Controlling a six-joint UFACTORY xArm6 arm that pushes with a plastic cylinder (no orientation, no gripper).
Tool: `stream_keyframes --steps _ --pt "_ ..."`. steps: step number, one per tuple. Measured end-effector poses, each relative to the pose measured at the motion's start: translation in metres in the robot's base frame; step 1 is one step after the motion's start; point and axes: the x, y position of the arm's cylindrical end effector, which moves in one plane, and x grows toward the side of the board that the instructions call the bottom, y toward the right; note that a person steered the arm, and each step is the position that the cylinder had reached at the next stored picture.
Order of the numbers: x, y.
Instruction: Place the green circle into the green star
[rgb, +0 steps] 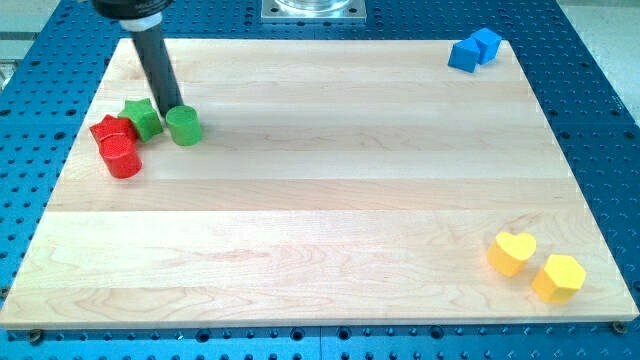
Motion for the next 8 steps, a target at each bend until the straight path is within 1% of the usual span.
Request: stream_keyframes --steps 1,2,3,4,5,7,8 --pt "-0.009 0.031" --pt "0.018 0.059" --pt "0.027 0.036" --pt "0.031 0.052" --pt "0.048 0.051" --pt "0.056 0.138" --pt "0.079 0.137"
